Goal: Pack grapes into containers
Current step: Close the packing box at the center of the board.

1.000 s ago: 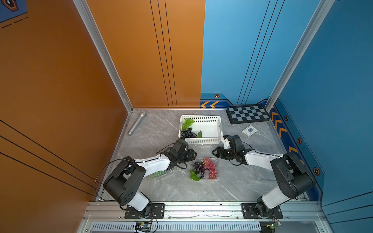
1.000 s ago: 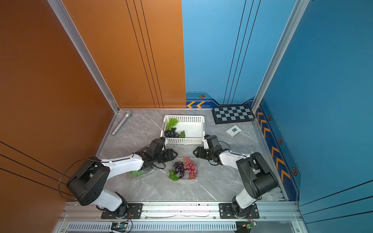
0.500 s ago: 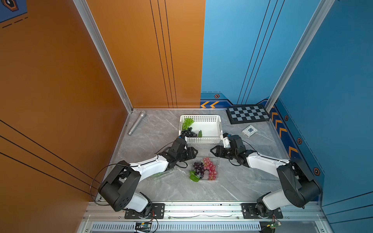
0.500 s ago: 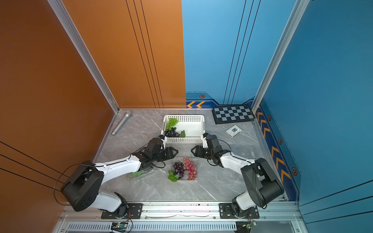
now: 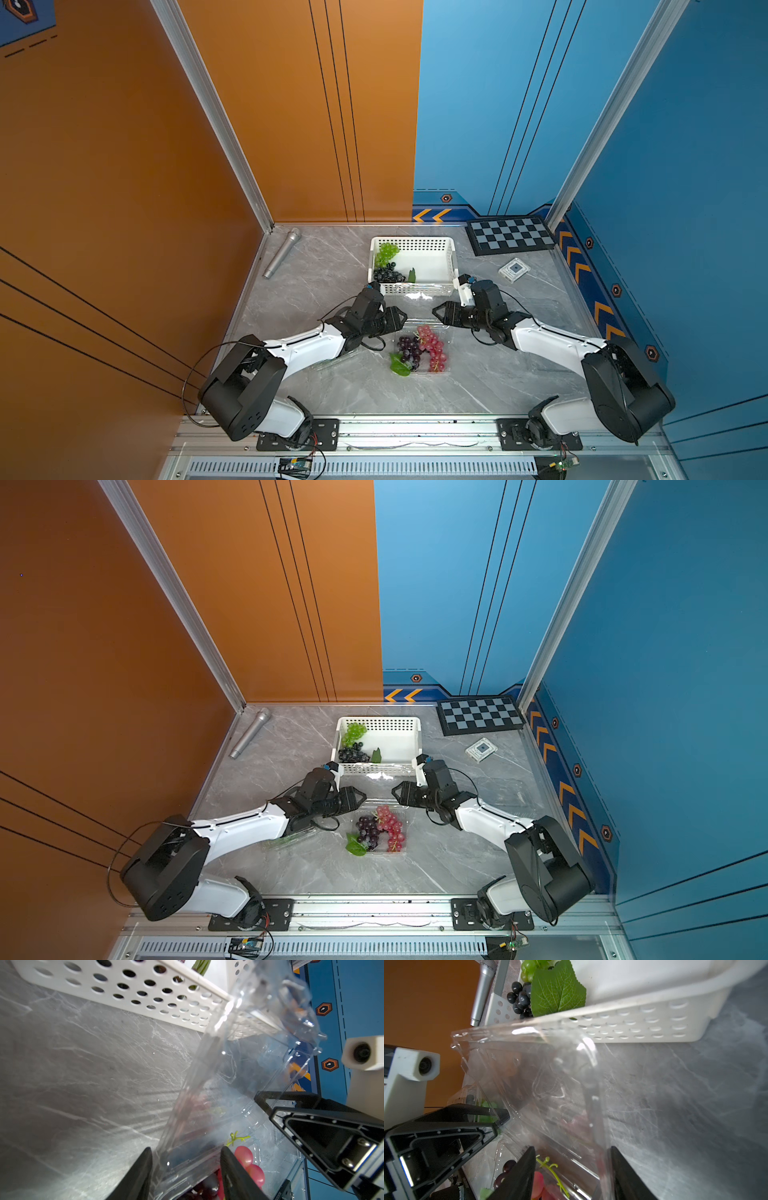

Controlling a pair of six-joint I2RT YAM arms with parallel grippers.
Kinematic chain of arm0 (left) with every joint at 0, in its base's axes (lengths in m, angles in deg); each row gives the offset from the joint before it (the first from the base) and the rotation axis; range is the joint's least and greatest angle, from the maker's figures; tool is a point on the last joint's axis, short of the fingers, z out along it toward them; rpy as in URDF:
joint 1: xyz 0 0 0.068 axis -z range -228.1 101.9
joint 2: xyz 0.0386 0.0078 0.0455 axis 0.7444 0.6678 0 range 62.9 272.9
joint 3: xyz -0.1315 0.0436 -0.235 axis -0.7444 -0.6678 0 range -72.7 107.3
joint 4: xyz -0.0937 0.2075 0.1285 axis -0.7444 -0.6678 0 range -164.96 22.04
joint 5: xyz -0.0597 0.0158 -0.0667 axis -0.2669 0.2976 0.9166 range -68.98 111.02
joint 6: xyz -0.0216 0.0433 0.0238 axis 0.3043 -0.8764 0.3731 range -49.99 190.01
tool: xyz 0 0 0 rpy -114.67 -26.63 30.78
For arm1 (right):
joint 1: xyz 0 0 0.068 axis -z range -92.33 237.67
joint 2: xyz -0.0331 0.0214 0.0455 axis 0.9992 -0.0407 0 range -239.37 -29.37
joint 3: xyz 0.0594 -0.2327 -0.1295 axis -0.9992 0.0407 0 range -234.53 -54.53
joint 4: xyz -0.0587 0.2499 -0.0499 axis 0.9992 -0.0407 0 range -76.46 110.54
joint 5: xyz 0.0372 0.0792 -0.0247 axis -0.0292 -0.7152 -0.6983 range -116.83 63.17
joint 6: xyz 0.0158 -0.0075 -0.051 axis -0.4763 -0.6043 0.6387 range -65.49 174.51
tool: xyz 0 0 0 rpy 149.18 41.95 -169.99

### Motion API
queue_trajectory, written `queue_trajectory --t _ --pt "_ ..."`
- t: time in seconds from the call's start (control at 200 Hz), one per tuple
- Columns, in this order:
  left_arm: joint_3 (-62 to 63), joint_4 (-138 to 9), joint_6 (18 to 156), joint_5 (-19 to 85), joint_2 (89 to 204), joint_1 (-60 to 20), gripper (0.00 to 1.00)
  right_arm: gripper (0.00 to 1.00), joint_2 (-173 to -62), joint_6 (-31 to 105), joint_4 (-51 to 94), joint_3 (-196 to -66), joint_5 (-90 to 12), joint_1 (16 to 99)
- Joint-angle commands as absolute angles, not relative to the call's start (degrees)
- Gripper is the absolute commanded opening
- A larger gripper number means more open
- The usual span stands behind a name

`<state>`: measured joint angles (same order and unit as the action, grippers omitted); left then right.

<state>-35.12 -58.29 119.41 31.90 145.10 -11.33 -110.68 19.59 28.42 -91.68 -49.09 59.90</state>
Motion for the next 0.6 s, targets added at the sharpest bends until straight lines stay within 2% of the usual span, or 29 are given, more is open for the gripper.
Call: queue_trajectory --t 0.0,0.596 --pt "-34.43 -57.94 119.54 32.41 144.23 -11.19 0.54 0.57 -109.24 20.66 26.21 -91.44 -47.62 59.88" --pt "-25.87 -57.94 118.96 33.51 150.44 -11.7 0.54 0.55 -107.61 24.36 25.64 -92.91 -49.93 65.65"
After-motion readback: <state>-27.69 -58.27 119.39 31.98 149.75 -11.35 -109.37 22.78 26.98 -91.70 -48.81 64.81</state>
